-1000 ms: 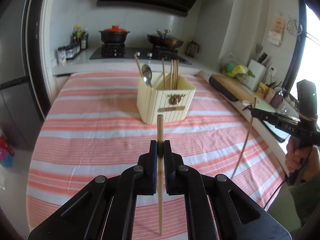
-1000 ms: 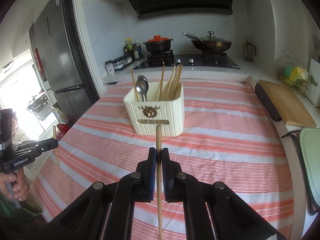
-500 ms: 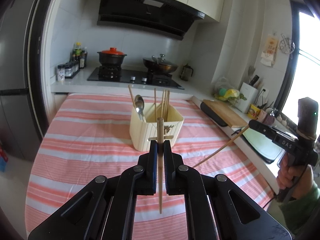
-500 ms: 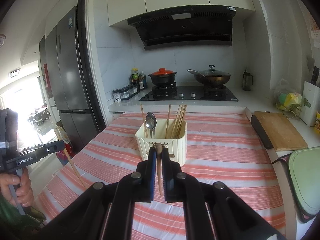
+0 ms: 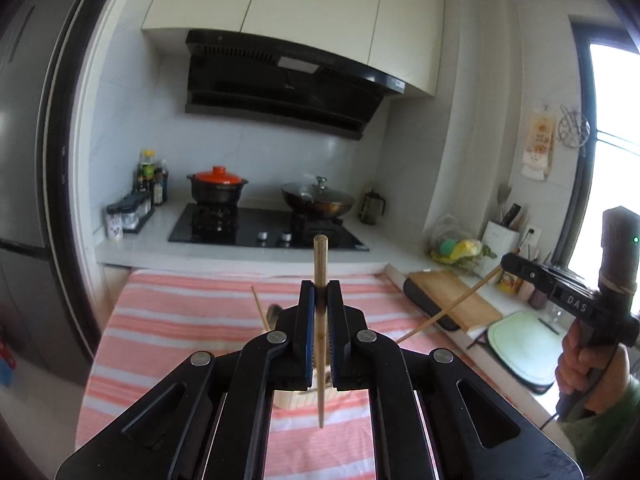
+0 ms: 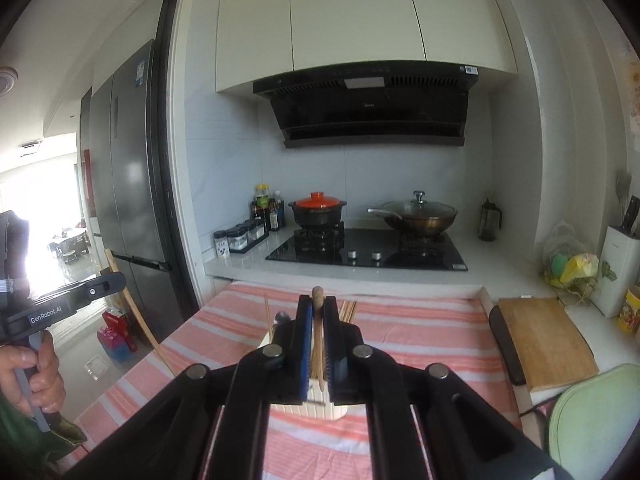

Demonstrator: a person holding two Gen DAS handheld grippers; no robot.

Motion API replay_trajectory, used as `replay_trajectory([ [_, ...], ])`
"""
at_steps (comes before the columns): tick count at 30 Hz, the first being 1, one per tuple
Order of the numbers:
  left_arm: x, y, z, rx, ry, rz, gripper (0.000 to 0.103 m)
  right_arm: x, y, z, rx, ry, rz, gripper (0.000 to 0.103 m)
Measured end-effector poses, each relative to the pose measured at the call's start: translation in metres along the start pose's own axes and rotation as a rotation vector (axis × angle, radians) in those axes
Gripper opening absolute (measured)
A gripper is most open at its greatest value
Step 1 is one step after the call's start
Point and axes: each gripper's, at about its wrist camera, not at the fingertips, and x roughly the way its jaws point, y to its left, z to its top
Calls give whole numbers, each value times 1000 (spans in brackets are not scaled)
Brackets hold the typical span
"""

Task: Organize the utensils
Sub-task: 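Carry both chopsticks over the cream basket and lower them in with both tools, then open both tools and lift them away from the basket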

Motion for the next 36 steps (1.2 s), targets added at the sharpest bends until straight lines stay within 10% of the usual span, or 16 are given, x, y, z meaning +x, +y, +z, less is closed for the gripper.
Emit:
replay_trajectory([
  [9,97,11,38,-25,-22,60,4,69,-3,37,-41,7,3,6],
  [21,248,32,-29,-42,286,109,4,238,-38,-29,53,532,29,6],
  [26,273,41,-47,-60,363,144,7,277,-51,-31,85,548,-23,8],
  [27,274,42,-46,-65,362,150,11,282,-53,-29,97,543,-29,8],
  [31,242,39,-34,-54,275,208,82,275,-49,-15,70,457,-63,45],
  [36,169,12,-27,101,143,346,103,193,-27,8,11,241,-71,64],
])
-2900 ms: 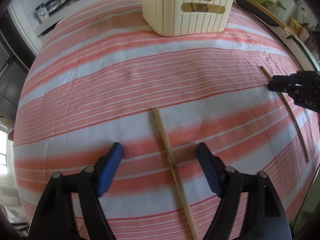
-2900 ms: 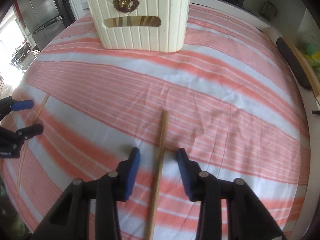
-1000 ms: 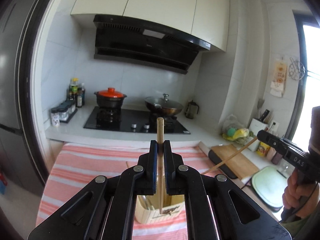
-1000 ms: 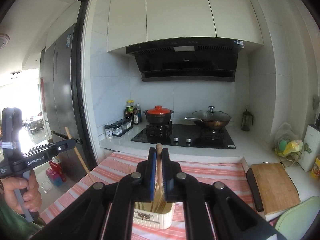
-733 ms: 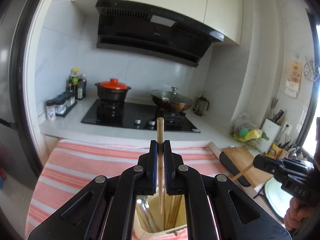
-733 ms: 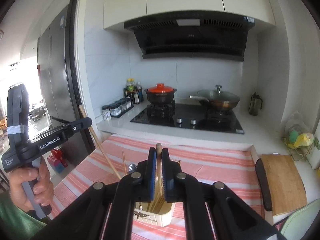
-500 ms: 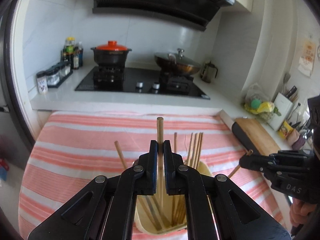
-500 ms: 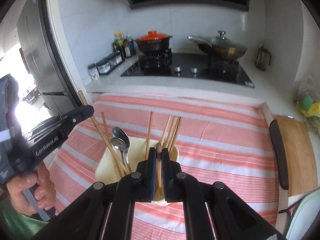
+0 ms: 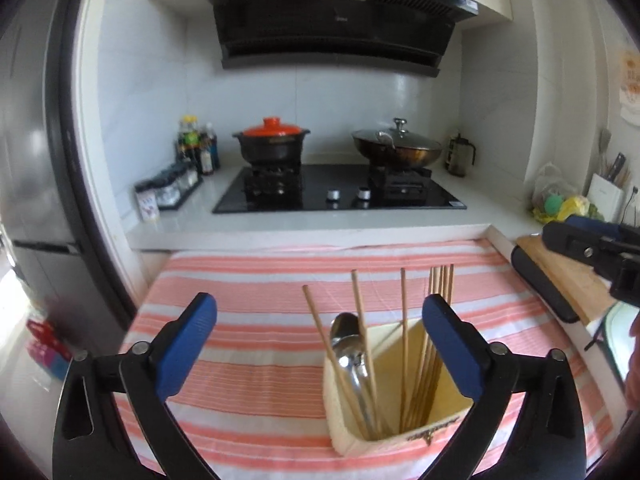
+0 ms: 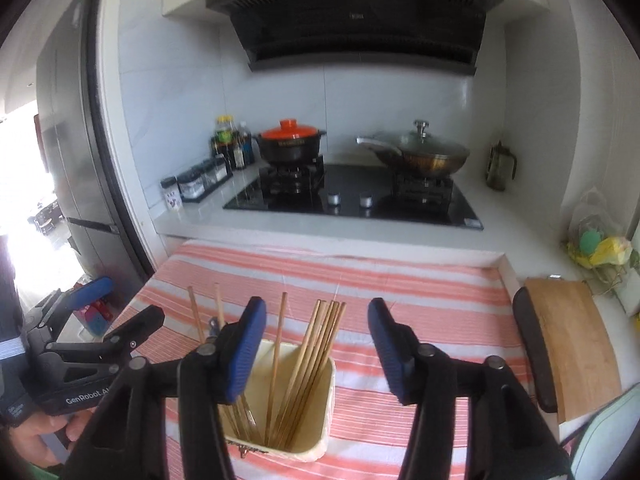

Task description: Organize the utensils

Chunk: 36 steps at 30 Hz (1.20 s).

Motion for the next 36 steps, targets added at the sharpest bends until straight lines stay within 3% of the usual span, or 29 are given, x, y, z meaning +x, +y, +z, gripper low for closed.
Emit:
replay_trajectory([
  [2,-32,-4,-12,31,-20,51,103,-40,8,-13,-15,-84,-16,71],
  [4,-55,-9,-26,52,8,95,103,-72,17,-31,-37,-133,-25,80],
  [6,-78,-13,-43,65,33,117,103,-100,27,-53,-57,-158,-38,80],
  [9,-115,-19,-68,76,36,179,103,-132,44,-84,-83,-159,-66,89],
  [13,-160,-19,-91,39,31,140,103,-170,55,-114,-37,-179,-72,93],
  [14,-169,-19,-95,27,36,127,103,-177,57,-120,-19,-174,-69,102],
  [20,-203,-11,-107,-39,65,62,103,-198,68,-145,10,-142,-64,103],
  [30,-238,-18,-101,-10,17,63,103,-227,77,-154,-6,-138,-88,103],
  [36,-240,-15,-101,-20,22,56,103,-237,87,-157,-28,-146,-81,103],
])
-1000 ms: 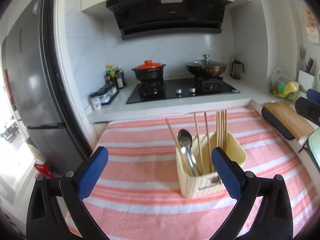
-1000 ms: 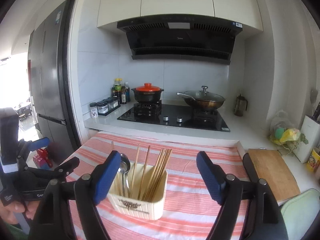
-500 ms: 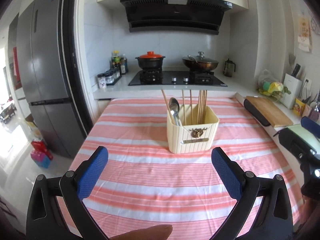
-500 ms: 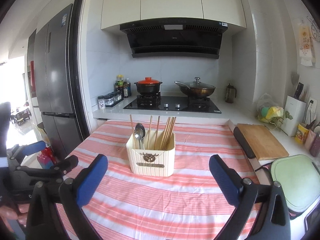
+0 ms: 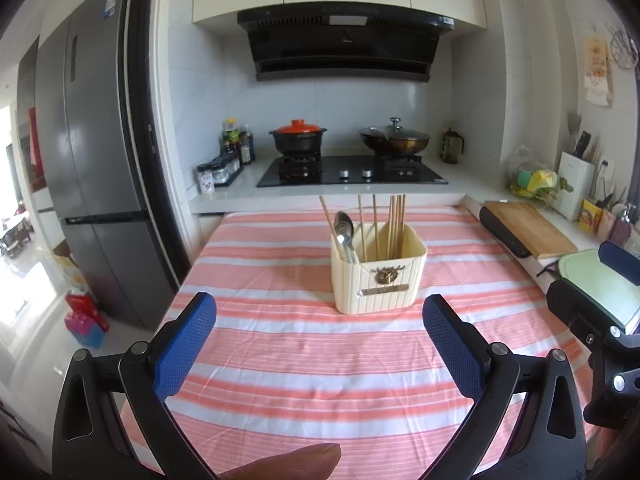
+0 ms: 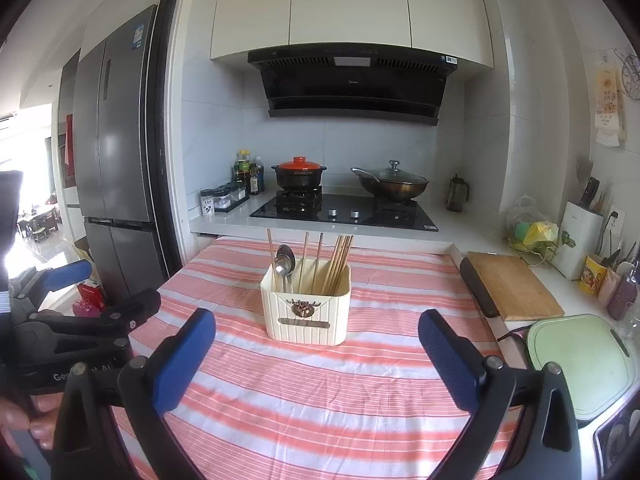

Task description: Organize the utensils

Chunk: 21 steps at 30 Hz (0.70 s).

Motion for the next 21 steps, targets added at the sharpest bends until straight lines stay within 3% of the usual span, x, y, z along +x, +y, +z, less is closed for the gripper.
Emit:
replay_trajectory([
  [21,-7,4,1,-2,-7,13,103,-7,2,2,-3,2,-17,103],
])
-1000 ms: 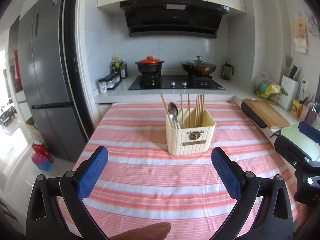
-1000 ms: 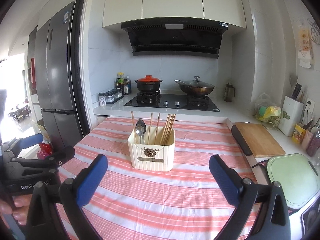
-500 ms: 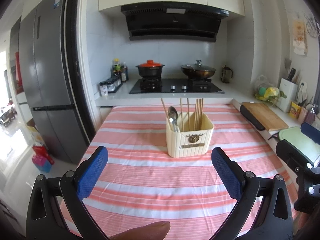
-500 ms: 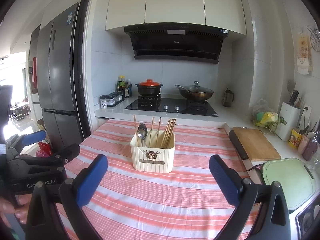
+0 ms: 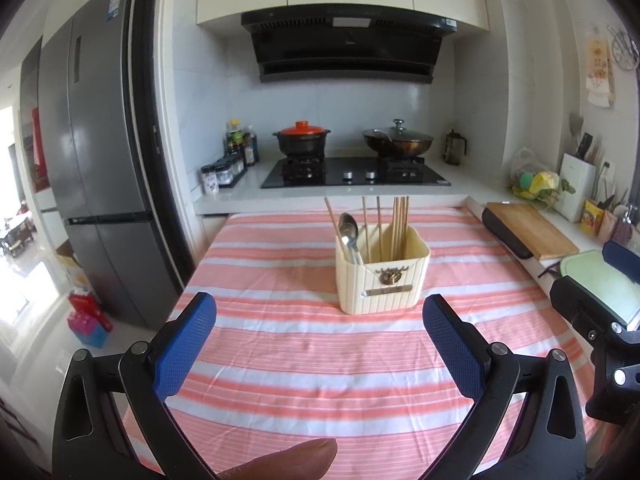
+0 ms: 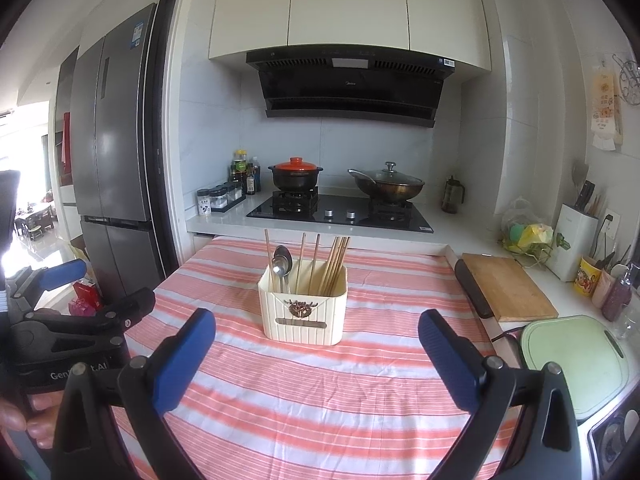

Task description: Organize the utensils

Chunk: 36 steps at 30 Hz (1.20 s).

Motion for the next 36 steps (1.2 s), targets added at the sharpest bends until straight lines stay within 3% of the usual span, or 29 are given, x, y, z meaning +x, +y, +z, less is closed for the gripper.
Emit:
replay_trajectory([
  [32,0,-2,0,15,1,-16,103,-4,4,-1,-26,1,-8,103],
  [36,0,1,-2,-25,-4,-20,103,-3,2,-2,-25,6,-11,103],
])
